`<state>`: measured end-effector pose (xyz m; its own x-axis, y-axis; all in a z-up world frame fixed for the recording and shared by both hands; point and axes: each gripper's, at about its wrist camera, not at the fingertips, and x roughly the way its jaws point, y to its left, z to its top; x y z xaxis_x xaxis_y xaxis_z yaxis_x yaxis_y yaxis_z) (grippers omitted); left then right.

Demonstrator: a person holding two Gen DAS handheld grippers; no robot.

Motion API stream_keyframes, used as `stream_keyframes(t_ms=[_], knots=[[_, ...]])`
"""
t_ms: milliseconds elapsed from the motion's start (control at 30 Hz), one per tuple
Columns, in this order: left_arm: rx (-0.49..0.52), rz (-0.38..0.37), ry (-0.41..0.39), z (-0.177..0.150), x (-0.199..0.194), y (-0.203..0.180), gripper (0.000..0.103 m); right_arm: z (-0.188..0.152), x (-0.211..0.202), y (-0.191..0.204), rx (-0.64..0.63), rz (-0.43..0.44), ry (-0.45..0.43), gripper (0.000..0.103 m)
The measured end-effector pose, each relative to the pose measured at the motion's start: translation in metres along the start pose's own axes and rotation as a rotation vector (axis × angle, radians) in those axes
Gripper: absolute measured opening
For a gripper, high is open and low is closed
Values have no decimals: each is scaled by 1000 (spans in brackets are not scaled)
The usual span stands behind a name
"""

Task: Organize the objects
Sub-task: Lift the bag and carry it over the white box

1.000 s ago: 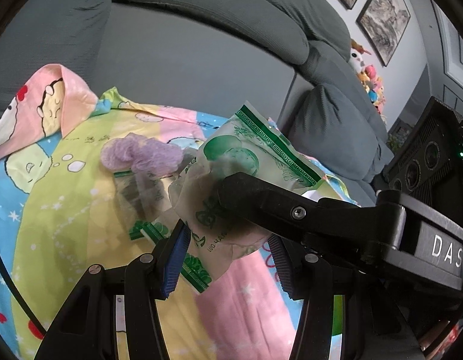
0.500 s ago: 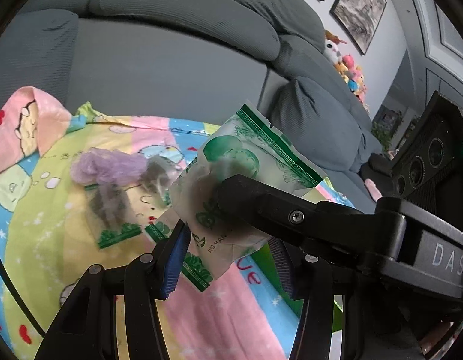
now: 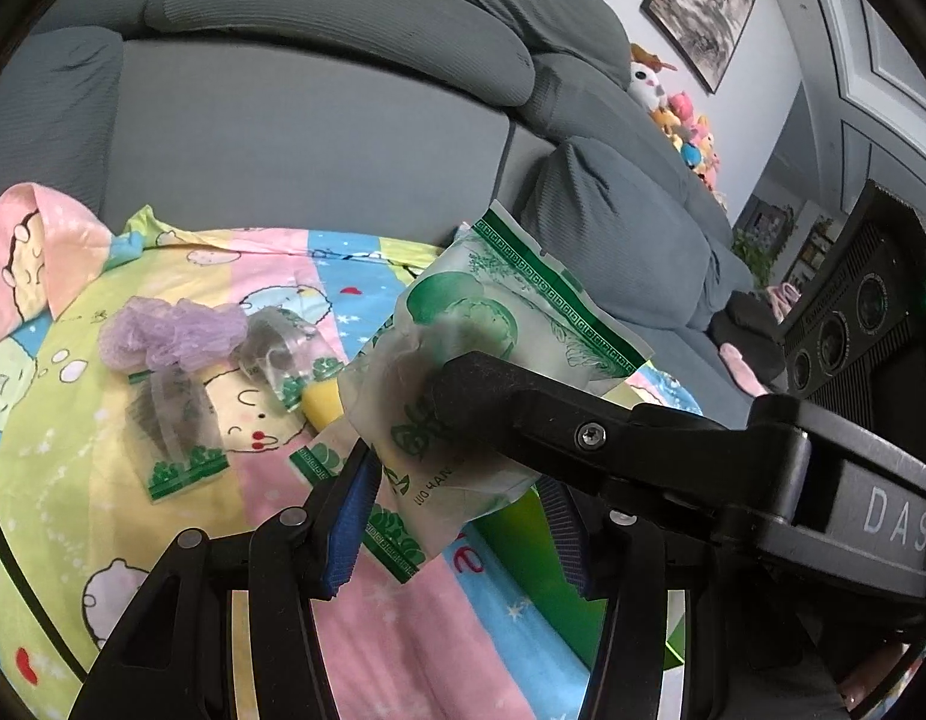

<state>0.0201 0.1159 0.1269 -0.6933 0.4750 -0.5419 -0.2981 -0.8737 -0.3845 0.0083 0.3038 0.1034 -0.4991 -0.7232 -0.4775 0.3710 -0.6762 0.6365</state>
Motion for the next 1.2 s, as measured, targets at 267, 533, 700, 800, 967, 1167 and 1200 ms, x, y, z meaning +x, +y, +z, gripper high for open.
stream_keyframes(t_ms=[267, 533, 700, 800, 967, 1167, 1200], knots=[[59, -17, 19, 4, 14, -30, 54, 8, -20, -21, 35, 3, -47, 53], [106, -43, 61, 6, 33, -54, 54, 12, -37, -46, 101, -7, -85, 53], [144, -57, 79, 10, 42, -69, 54, 14, -49, -58, 131, -12, -119, 53], [165, -74, 95, 10, 50, -80, 54, 15, -57, -66, 155, -20, -144, 53], [187, -93, 127, 9, 65, -93, 54, 15, -67, -84, 205, -42, -164, 53], [207, -121, 158, 6, 79, -105, 54, 15, -75, -98, 242, -67, -184, 53], [208, -125, 164, 6, 81, -105, 54, 15, -76, -100, 251, -72, -186, 53]])
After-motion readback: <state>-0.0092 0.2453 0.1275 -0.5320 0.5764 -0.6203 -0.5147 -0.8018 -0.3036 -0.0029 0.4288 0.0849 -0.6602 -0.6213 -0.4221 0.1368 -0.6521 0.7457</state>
